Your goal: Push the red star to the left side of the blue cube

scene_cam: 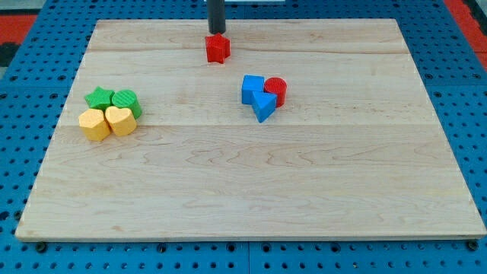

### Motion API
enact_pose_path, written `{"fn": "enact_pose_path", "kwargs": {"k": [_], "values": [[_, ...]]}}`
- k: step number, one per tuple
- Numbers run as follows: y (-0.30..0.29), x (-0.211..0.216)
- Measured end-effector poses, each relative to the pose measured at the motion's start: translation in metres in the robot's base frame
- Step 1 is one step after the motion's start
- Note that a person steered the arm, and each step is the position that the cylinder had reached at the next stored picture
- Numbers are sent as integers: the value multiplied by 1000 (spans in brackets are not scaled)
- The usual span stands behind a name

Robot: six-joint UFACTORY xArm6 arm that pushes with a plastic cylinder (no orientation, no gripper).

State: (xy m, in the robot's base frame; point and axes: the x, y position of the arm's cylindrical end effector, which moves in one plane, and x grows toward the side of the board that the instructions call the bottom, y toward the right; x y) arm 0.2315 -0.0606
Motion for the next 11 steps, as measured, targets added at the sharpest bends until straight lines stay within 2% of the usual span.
{"fn": "enact_pose_path", "kwargs": {"k": [1,2,4,5,7,9,10,11], "values": [[-1,62],[-6,88],[1,56],[19,57],[5,130],[-16,130],[-19,148],[4,175]]}}
